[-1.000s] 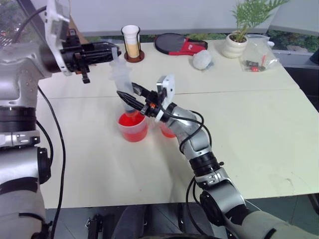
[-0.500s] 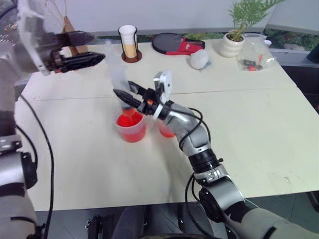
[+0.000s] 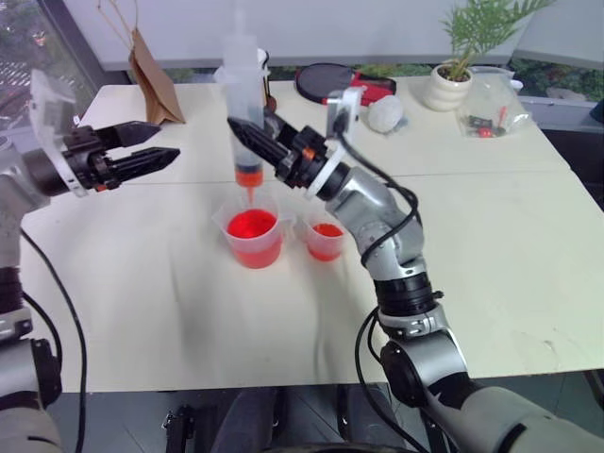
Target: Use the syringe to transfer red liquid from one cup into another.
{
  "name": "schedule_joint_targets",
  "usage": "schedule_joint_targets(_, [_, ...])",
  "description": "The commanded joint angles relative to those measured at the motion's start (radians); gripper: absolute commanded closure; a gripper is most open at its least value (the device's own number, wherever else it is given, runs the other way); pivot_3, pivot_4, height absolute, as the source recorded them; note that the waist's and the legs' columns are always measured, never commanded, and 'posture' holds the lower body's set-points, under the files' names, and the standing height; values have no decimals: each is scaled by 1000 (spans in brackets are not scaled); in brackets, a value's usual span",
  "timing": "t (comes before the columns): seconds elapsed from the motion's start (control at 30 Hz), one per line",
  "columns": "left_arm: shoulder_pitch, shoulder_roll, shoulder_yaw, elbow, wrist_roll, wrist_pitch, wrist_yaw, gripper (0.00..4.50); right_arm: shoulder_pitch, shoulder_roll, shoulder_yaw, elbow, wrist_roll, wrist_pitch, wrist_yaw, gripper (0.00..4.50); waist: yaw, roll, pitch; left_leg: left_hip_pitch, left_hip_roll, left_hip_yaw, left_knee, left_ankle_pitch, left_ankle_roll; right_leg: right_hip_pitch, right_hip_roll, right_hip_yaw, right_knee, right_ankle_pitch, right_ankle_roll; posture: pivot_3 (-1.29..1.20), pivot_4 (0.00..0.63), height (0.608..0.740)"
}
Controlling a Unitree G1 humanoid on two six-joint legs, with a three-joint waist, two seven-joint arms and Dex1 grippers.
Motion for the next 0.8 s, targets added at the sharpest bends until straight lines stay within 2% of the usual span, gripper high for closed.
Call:
schedule_joint_targets(0.03, [-66,-24,-5,-4,-12,-25,9,1159,-10,-93,-74,-130,51,51,-25,3137,4,-1,0,0,0,0,0,0,0,0,0,0,0,0,0,0,150,739])
schedule_joint_targets(0.17, [-99,-86,-33,-9,-22,-17,20,1159,39,-148,-149,-179,122,124,-85,3137,4,-1,0,0,0,0,0,0,0,5,0,0,0,0,0,0,150,739])
schedule_joint_targets(0.33, [-186,-146,-79,27,-11,-32,6,1159,149,-181,-101,-223,77,99,-78,3137,-6,-1,0,0,0,2,-1,0,0,4,0,0,0,0,0,0,150,739])
schedule_joint_targets(0.43, [-290,-201,-110,119,19,-80,10,1159,221,-183,-81,-243,78,94,-73,3137,-4,-1,0,0,0,2,0,0,0,4,0,1,0,0,0,0,150,739])
schedule_joint_targets(0.8, [-529,-357,-195,361,96,-210,-78,1159,340,-195,-48,-311,52,64,-87,3137,0,-1,0,0,0,3,1,0,1,5,0,0,0,0,0,0,150,739])
